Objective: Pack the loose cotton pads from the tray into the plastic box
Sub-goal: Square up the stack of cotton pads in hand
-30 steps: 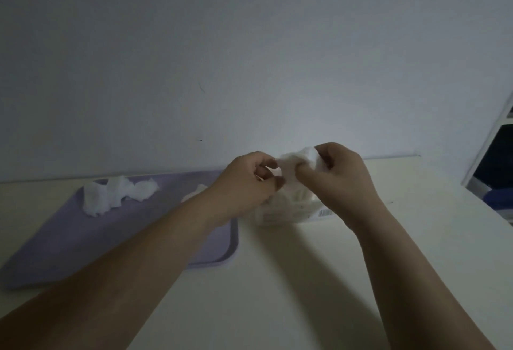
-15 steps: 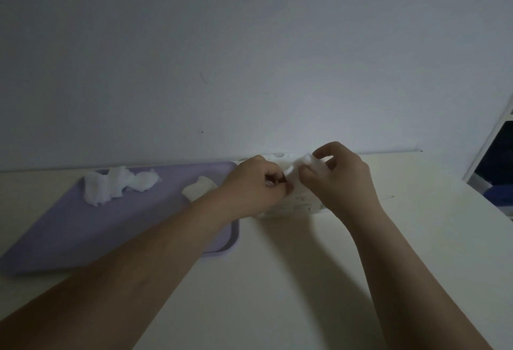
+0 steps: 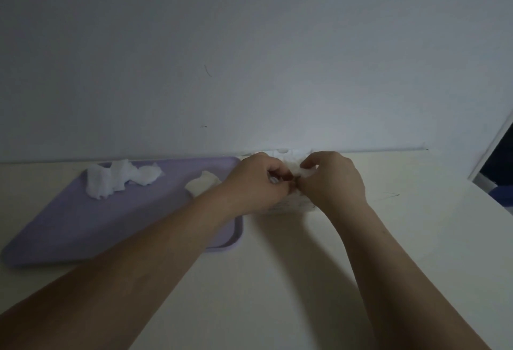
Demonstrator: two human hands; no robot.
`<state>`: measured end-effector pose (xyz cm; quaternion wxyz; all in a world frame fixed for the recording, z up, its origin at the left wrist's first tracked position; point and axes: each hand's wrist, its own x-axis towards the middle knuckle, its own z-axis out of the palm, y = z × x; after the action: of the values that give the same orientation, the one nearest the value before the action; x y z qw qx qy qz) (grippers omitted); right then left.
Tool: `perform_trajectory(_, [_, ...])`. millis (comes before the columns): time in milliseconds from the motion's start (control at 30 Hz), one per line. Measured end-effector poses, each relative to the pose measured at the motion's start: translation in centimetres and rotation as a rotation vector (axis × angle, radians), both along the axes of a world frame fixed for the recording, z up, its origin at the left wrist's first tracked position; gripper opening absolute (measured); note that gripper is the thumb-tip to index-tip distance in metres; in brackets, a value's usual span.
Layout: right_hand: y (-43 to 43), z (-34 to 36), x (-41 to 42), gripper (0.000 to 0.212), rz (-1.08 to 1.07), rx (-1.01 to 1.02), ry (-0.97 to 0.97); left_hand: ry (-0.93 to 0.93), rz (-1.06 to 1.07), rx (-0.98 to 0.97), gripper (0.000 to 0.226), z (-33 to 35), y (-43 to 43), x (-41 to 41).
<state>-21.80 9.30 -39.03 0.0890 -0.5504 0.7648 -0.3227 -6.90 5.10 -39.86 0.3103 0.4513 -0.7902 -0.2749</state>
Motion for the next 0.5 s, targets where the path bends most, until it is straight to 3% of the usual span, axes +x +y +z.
perform_trajectory(133, [0.2, 0.7, 0.2, 0.008, 0.002, 0.090, 0.142, 0.018, -0.022, 0.015, 0.009, 0.0, 0.0, 0.3])
perform_trajectory(233, [1.0, 0.8, 0.0, 0.018, 0.024, 0.089, 0.169, 0.004, -0.031, 0.001, 0.011, 0.0, 0.1, 0.7])
perform_trajectory(367, [1.5, 0.7, 0.7, 0.016, 0.024, -0.046, 0.171, 0.022, -0.044, -0.038, 0.011, -0.2, 0.1, 1.5])
perform_trajectory(500, [1.1, 0.4, 1.4, 0.014, 0.035, 0.027, 0.160, 0.016, -0.056, -0.051, 0.015, -0.4, 0.4, 1.8])
